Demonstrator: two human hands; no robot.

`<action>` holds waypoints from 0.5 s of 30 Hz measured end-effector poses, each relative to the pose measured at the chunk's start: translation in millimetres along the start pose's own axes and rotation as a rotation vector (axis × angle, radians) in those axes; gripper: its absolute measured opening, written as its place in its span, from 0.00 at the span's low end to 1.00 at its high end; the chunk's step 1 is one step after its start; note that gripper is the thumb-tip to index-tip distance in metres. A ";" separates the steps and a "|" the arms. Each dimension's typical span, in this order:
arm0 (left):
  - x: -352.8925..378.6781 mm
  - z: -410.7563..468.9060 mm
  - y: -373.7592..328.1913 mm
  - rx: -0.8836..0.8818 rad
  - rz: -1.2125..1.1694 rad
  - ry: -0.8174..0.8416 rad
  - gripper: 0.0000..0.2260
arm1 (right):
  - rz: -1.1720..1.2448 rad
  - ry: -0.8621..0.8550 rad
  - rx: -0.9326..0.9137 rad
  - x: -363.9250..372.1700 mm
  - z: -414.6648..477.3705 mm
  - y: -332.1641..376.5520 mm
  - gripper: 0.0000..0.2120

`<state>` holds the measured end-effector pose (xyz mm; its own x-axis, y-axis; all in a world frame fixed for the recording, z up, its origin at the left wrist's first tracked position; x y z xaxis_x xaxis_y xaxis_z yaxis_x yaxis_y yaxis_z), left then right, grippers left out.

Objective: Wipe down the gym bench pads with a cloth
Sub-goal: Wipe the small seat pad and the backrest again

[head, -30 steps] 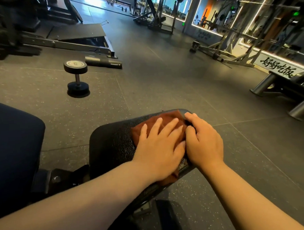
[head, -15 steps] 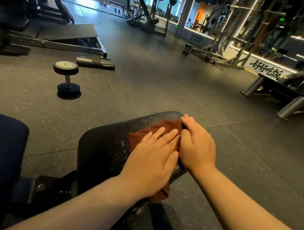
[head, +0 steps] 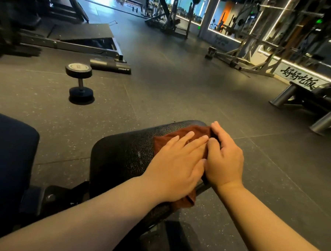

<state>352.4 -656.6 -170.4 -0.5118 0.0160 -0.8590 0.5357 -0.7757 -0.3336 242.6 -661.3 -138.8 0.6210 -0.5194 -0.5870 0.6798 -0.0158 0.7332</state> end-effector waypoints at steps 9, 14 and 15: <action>0.1 36.1 19.6 -0.150 0.072 -0.008 0.26 | -0.006 -0.003 0.009 1.1 -2.9 -1.7 0.30; -5.2 3.1 15.9 0.028 -0.027 0.017 0.24 | -0.009 -0.001 -0.035 0.6 -3.0 1.5 0.29; -5.2 11.7 31.8 -0.049 0.015 0.022 0.25 | -0.014 -0.007 -0.038 0.4 -2.0 1.5 0.28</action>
<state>364.2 -688.7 -172.0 -0.4885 0.0191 -0.8724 0.5756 -0.7443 -0.3386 244.6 -659.9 -138.6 0.6086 -0.5251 -0.5949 0.7031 0.0092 0.7111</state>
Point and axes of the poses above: each hand's wrist, its own z-axis towards the middle knuckle, its own x-axis out of the palm, y = z × x, the point moved 10 cm from there along z, towards the middle knuckle, and after that the axes turned 6 degrees about x, right-handed, at the moved point
